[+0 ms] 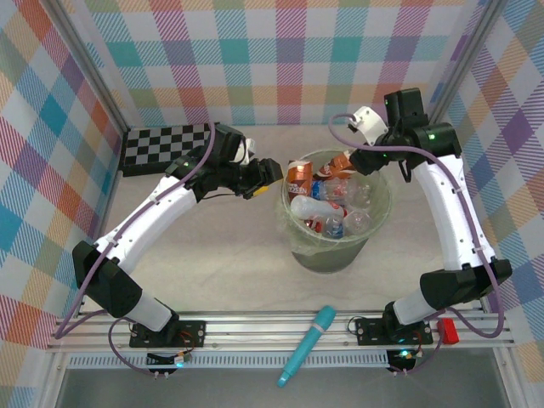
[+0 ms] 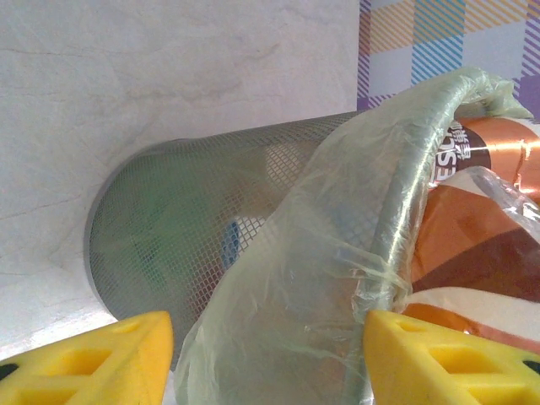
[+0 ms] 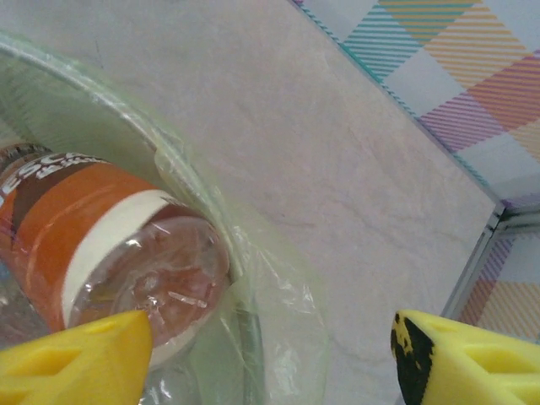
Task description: Put the plastic bottles in the bin
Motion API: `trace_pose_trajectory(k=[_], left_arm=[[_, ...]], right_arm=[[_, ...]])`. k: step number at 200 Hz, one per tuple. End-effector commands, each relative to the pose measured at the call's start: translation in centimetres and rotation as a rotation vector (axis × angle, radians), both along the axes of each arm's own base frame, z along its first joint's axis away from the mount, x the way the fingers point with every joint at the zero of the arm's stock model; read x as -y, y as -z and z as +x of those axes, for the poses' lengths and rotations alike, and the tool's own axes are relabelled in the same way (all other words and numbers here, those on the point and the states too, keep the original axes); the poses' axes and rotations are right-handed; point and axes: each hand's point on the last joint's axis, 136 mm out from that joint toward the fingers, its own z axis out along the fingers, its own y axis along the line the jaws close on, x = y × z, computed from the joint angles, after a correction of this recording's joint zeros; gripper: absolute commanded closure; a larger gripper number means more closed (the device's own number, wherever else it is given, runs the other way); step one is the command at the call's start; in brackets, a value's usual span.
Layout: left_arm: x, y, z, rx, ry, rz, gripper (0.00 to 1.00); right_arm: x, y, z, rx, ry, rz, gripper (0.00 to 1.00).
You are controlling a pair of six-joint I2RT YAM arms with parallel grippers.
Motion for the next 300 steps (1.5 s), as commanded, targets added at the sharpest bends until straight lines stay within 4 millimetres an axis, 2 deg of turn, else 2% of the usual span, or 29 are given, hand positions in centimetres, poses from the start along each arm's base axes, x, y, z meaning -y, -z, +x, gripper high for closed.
trace_pose_trajectory(k=[1,23,46,65,82,104,136,159,179,201,218,235,264,300], left_arm=[[0.5,0.5,-0.9,-0.024,0.021,0.017,0.39],[0.7,0.4,-0.6,-0.019,0.023,0.017,0.39],[0.3,0.1,-0.3,0.004,0.022,0.056,0.39],[0.1,-1.0,0.1,0.038,0.017,0.064,0.39],[0.6,-1.9,0.3,0.054,0.028,0.046,0.38],[1.0,-2.1,0.4,0.063,0.043,0.039,0.36],[0.6,-1.5,0.2,0.067,0.042,0.063,0.33],[-0.5,-2.3,0.3,0.116,0.026,0.093,0.22],[-1.9,-2.7,0.7,0.136,-0.002,0.115,0.17],[-3.5,-2.6,1.0,0.133,-0.031,0.124,0.16],[-5.2,-2.4,1.3,0.134,-0.064,0.137,0.15],[-7.6,-2.0,1.6,0.139,-0.115,0.179,0.15],[-14.3,-0.1,1.6,0.119,-0.253,0.333,0.13],[-22.5,2.7,0.4,0.075,-0.432,0.488,0.09]], right_arm=[[2.7,-2.4,-0.4,0.029,0.182,0.092,0.21],[4.5,-3.9,-2.0,0.014,0.343,0.220,0.21],[5.5,-3.5,-4.6,-0.093,0.549,0.446,0.26],[4.7,-2.4,-6.8,-0.218,0.620,0.595,0.30],[2.8,-1.5,-8.2,-0.313,0.601,0.718,0.32],[1.8,0.2,-9.4,-0.391,0.599,0.768,0.34],[2.7,2.8,-10.2,-0.451,0.651,0.680,0.34],[2.9,3.6,-10.1,-0.468,0.654,0.657,0.32],[2.3,4.1,-10.0,-0.499,0.633,0.680,0.30],[0.6,4.2,-9.7,-0.541,0.590,0.771,0.32],[-0.8,4.4,-9.3,-0.575,0.558,0.837,0.34],[-2.3,4.4,-8.8,-0.593,0.522,0.866,0.35],[-5.0,4.2,-7.2,-0.605,0.477,0.908,0.37],[-10.6,5.1,-4.6,-0.652,0.380,0.928,0.37]])
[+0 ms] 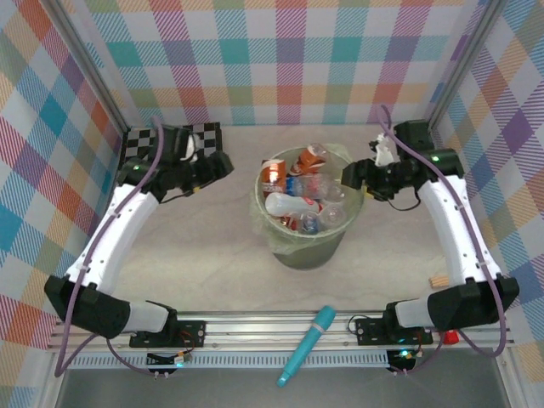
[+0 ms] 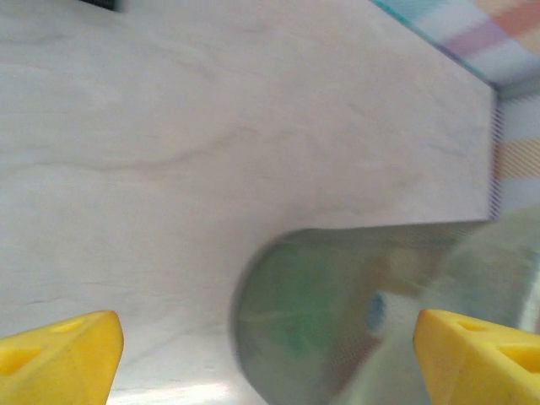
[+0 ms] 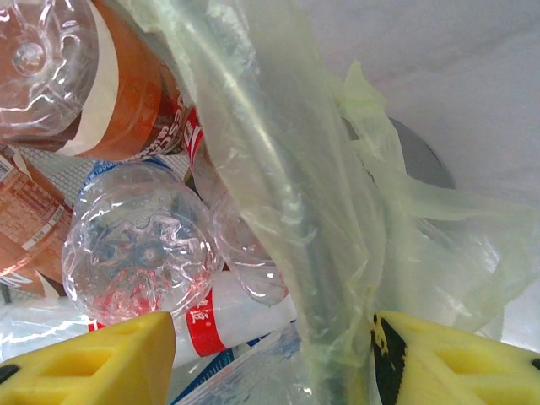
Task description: Put the plastic bottles in the bin
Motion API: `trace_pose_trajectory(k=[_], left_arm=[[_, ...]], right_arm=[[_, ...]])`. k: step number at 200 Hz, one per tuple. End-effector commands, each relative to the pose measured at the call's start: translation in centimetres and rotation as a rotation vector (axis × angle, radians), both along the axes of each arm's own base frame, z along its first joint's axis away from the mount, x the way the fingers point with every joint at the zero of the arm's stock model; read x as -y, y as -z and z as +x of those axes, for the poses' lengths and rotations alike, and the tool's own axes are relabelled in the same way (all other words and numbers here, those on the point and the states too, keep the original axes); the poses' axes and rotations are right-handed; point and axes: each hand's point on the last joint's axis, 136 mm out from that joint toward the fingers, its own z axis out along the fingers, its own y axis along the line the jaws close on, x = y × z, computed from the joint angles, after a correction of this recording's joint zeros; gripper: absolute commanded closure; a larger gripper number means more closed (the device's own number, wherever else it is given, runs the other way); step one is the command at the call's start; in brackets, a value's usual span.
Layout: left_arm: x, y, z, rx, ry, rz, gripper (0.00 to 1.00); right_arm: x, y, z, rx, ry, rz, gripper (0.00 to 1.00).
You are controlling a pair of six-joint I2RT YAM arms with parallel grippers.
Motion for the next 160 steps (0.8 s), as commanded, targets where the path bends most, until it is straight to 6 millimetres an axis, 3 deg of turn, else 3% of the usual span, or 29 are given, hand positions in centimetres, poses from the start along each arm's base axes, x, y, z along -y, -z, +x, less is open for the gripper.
trace_pose_trajectory(k=[1,19,33,51,62,81,99,116,148,160], left_arm=[[-5.6,2.2,-1.8,-0.041,-0.111,0.153,0.09],[-8.5,3.5,-2.4,-0.055,-0.174,0.243,0.05],[-10.0,4.1,-2.3,-0.048,-0.210,0.307,0.00],[-11.5,4.9,-1.4,-0.012,-0.259,0.383,0.00],[-12.6,5.5,-0.8,0.020,-0.304,0.434,0.00],[-14.2,6.5,0.1,0.082,-0.366,0.514,0.00],[-15.5,7.4,1.0,0.152,-0.405,0.588,0.00],[-16.1,8.9,1.9,0.193,-0.403,0.653,0.00],[-16.2,13.7,4.9,0.235,-0.346,0.743,0.00],[-15.9,14.9,5.8,0.231,-0.323,0.749,0.00]], right_arm=[[-5.0,-0.5,2.1,0.019,-0.071,0.126,0.37],[-7.2,-1.1,3.3,0.044,-0.105,0.152,0.36],[-7.0,-2.1,4.2,0.091,-0.093,0.136,0.34],[-4.4,-4.2,5.0,0.171,-0.050,0.065,0.19],[-2.3,-5.6,5.5,0.226,-0.013,0.041,0.00],[2.1,-5.8,6.3,0.303,0.084,-0.063,0.01],[5.7,-3.9,6.8,0.354,0.163,-0.239,0.00],[8.4,-0.3,7.7,0.396,0.208,-0.398,0.01],[10.6,5.8,10.4,0.602,0.209,-0.567,0.01],[11.5,8.9,10.5,0.585,0.224,-0.592,0.01]])
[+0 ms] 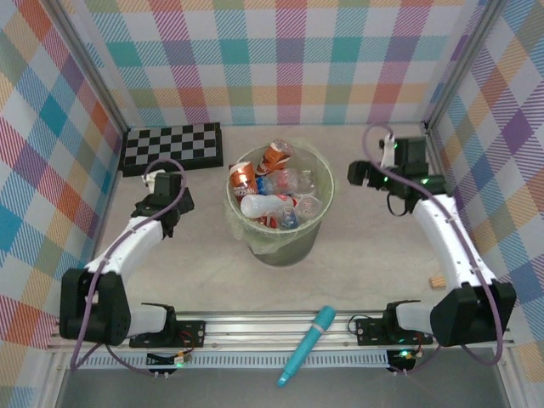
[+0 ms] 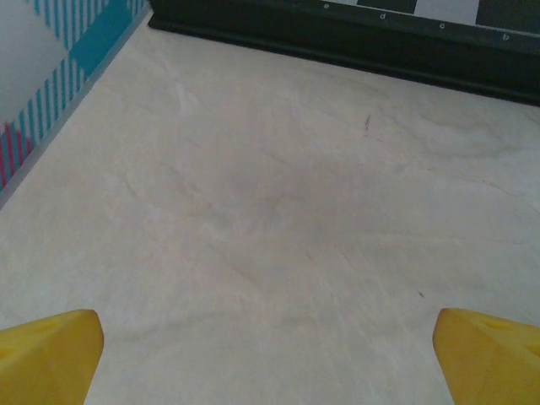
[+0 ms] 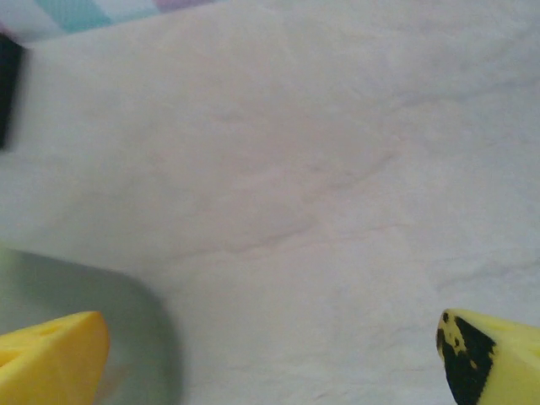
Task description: Put the plastic bottles in the bin
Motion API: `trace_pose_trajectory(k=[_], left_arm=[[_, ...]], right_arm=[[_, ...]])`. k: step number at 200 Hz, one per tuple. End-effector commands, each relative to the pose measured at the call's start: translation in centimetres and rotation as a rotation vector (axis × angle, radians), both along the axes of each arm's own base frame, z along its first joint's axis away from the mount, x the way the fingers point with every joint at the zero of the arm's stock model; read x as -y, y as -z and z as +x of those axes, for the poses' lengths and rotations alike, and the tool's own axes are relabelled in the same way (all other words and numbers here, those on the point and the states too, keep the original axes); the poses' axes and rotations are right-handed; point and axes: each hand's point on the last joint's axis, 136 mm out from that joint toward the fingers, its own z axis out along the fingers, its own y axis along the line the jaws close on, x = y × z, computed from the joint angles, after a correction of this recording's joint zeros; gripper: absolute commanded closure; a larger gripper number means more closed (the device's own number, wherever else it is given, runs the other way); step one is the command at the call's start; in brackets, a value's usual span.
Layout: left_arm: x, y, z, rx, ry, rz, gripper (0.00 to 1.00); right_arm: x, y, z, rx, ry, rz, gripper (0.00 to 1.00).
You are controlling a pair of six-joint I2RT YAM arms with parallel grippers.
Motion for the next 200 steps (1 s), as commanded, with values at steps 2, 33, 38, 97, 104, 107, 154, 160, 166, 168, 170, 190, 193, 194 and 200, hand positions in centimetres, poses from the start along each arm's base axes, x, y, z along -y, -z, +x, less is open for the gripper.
trace_pose_trajectory(k=[2,33,38,97,104,107,154,160,166,168,170,190,193,194,200], left_arm=[[-0.5,-0.1,3.6,0.117,0.033,0.086,0.00],[0.2,1.7,4.8,0.161,0.077,0.079,0.00],[0.3,2.0,5.0,0.161,0.083,0.084,0.00],[1.5,3.9,5.8,0.178,0.155,0.057,0.00],[1.7,3.8,5.7,0.187,0.168,0.052,0.00],[1.8,3.8,5.7,0.193,0.174,0.049,0.00],[2.6,3.2,4.1,0.335,0.229,0.042,0.00],[2.7,3.2,4.1,0.335,0.231,0.042,0.00],[2.6,3.1,4.1,0.337,0.229,0.042,0.00],[2.7,3.2,4.1,0.336,0.231,0.042,0.00],[2.7,3.2,4.1,0.336,0.230,0.041,0.00],[3.0,3.7,3.8,0.340,0.248,0.029,0.00],[2.8,4.1,3.6,0.345,0.244,0.028,0.00],[2.8,4.0,3.6,0.359,0.241,0.032,0.00],[2.7,3.6,3.8,0.407,0.245,0.056,0.00]], right_arm=[[2.8,2.2,3.4,0.173,0.041,-0.167,0.01],[4.0,6.9,3.6,0.147,0.049,-0.198,0.01],[4.1,7.5,3.8,0.160,0.051,-0.203,0.01],[4.1,11.2,4.7,0.267,0.077,-0.151,0.01],[4.0,11.8,4.5,0.279,0.071,-0.153,0.01],[4.0,11.7,4.6,0.299,0.071,-0.154,0.01],[4.2,11.7,3.4,0.428,0.071,-0.098,0.01],[4.2,11.4,3.5,0.437,0.074,-0.099,0.01],[4.1,11.8,3.2,0.392,0.066,-0.097,0.00],[4.1,11.8,3.2,0.399,0.064,-0.097,0.01],[4.1,11.7,3.3,0.413,0.066,-0.095,0.01],[4.1,11.6,3.4,0.419,0.067,-0.094,0.00],[4.2,11.6,3.4,0.417,0.068,-0.094,0.01],[4.1,11.6,3.4,0.415,0.068,-0.094,0.01],[4.2,11.8,3.3,0.401,0.065,-0.093,0.01]])
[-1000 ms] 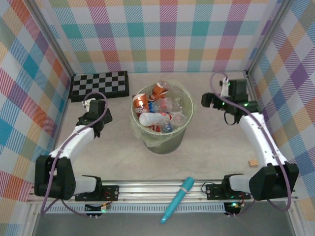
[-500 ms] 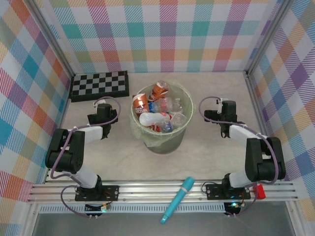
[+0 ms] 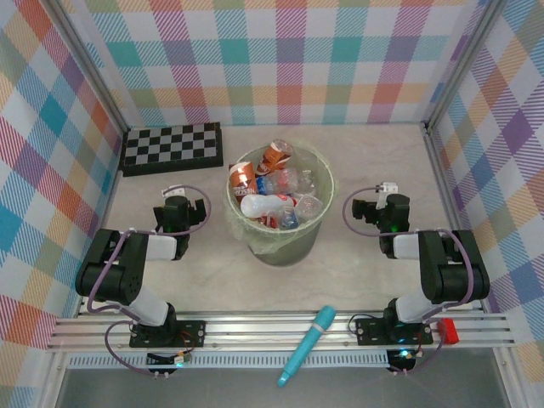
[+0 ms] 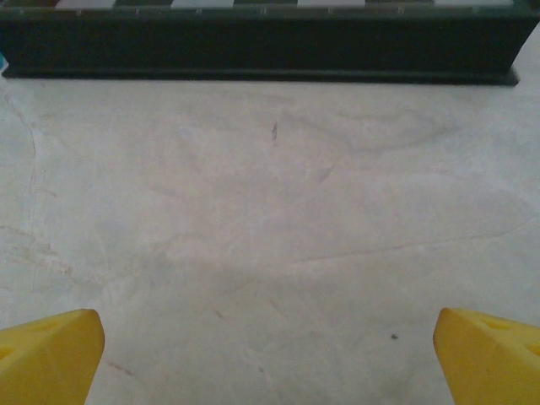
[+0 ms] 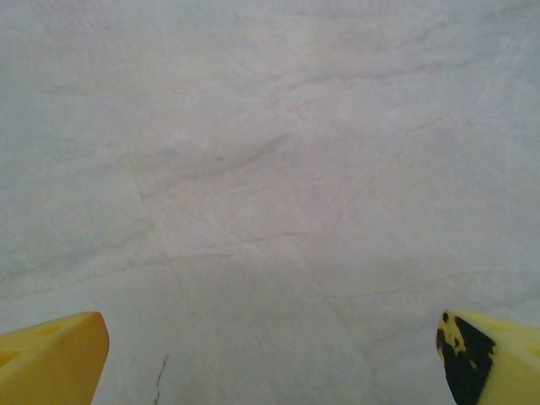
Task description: Put the plastic bottles in the bin
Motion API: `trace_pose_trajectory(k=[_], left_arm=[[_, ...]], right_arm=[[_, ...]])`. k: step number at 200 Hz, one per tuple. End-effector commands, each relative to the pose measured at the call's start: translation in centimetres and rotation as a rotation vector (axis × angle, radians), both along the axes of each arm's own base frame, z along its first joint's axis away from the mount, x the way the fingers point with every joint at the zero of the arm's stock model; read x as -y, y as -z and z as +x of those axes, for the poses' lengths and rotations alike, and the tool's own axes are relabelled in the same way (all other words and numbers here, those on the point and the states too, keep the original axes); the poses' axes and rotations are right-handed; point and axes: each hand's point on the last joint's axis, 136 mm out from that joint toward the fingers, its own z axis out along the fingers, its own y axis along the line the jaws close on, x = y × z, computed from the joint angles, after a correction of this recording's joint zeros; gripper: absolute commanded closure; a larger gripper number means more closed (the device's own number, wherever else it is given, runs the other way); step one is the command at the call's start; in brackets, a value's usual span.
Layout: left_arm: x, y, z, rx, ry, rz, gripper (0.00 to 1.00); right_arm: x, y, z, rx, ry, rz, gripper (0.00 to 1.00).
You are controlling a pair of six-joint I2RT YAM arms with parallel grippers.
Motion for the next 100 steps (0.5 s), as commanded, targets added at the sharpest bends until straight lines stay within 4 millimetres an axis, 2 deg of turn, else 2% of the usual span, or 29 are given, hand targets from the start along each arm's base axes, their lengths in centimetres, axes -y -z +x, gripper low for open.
trace_pose_trajectory(k=[1,10,20,100], left_arm=[[0.29,-2.07,0.72,0.163,0.027,0.004,0.00],[0.53,-1.32,0.41,0.089,0.033,-0.013,0.00],[0.40,-1.82,0.73,0.135,0.032,-0.006,0.00],[0.39,-1.76,0.60,0.126,0.030,-0.010,0.00]], right_arm=[[-0.26,-1.99,0.95,0.085,-0.017,0.025,0.01],[-0.23,-2.14,0.97,0.094,-0.016,0.024,0.01],[-0.27,-2.15,0.94,0.095,-0.018,0.024,0.00],[-0.34,-2.13,0.94,0.092,-0.023,0.024,0.01]])
